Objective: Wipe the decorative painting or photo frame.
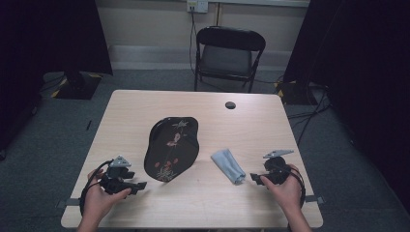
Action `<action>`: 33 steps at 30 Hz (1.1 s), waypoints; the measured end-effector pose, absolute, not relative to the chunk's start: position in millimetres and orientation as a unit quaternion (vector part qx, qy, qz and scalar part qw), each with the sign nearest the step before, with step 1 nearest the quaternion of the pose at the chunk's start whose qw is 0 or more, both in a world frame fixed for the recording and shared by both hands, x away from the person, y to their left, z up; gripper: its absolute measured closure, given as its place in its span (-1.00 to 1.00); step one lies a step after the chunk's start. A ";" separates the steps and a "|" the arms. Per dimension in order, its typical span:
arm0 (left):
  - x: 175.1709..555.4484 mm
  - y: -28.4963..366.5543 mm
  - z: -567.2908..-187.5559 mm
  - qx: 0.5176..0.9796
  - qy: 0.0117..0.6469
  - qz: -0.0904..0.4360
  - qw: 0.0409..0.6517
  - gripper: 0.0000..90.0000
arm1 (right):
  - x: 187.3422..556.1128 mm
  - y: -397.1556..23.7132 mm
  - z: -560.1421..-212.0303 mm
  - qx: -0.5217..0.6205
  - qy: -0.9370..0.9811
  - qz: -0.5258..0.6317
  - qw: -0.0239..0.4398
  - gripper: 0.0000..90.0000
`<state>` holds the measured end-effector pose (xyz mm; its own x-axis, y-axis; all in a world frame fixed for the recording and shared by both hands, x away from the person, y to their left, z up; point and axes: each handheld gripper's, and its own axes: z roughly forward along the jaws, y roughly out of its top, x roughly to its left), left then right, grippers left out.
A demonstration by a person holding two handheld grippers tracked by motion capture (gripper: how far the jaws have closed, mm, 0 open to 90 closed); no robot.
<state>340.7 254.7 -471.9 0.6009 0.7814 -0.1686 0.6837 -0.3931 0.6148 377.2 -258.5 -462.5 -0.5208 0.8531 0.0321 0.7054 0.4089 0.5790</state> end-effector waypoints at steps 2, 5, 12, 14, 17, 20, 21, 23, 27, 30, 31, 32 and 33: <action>341.0 255.0 -474.0 0.831 0.443 0.076 0.328 -0.32 | 375.6 -261.9 -464.3 0.473 0.827 0.273 0.137 -0.39; 341.6 254.5 -476.1 0.833 0.443 0.076 0.324 -0.33 | 373.6 -266.7 -466.4 0.477 0.825 0.271 0.139 -0.42; 343.2 254.7 -479.8 0.835 0.442 0.085 0.316 -0.39 | 370.4 -273.6 -470.1 0.475 0.824 0.272 0.147 -0.46; 343.2 255.4 -480.5 0.835 0.442 0.088 0.317 -0.41 | 369.4 -274.8 -471.8 0.477 0.823 0.271 0.148 -0.47; 343.4 256.5 -480.7 0.835 0.442 0.092 0.315 -0.42 | 368.4 -276.1 -474.8 0.474 0.824 0.271 0.152 -0.50; 343.5 256.8 -481.8 0.836 0.438 0.097 0.316 -0.44 | 367.1 -277.3 -479.4 0.475 0.824 0.269 0.153 -0.54; 343.6 257.0 -482.3 0.835 0.438 0.099 0.317 -0.46 | 366.5 -277.9 -481.1 0.476 0.824 0.269 0.152 -0.56; 343.7 257.3 -482.8 0.836 0.436 0.102 0.318 -0.48 | 364.5 -279.1 -483.2 0.474 0.821 0.274 0.160 -0.58; 344.6 257.3 -484.9 0.838 0.427 0.113 0.319 -0.52 | 361.0 -281.5 -486.8 0.469 0.818 0.286 0.168 -0.68; 345.1 256.9 -485.7 0.840 0.423 0.117 0.319 -0.56 | 357.9 -283.6 -489.5 0.467 0.813 0.301 0.176 -0.68; 345.2 256.8 -485.8 0.841 0.422 0.118 0.318 -0.57 | 357.2 -284.1 -490.2 0.466 0.812 0.304 0.177 -0.68; 345.3 256.6 -485.9 0.841 0.421 0.119 0.318 -0.58 | 356.6 -284.4 -490.8 0.465 0.810 0.308 0.179 -0.68; 345.4 256.8 -485.9 0.843 0.419 0.121 0.316 -0.58 | 355.9 -284.8 -491.4 0.465 0.809 0.311 0.181 -0.68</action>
<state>345.4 256.8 -485.9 0.6199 0.7823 -0.0613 0.6300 -0.4496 0.6332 355.9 -284.8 -491.4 -0.5019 0.8649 -0.0043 0.6396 0.3744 0.6714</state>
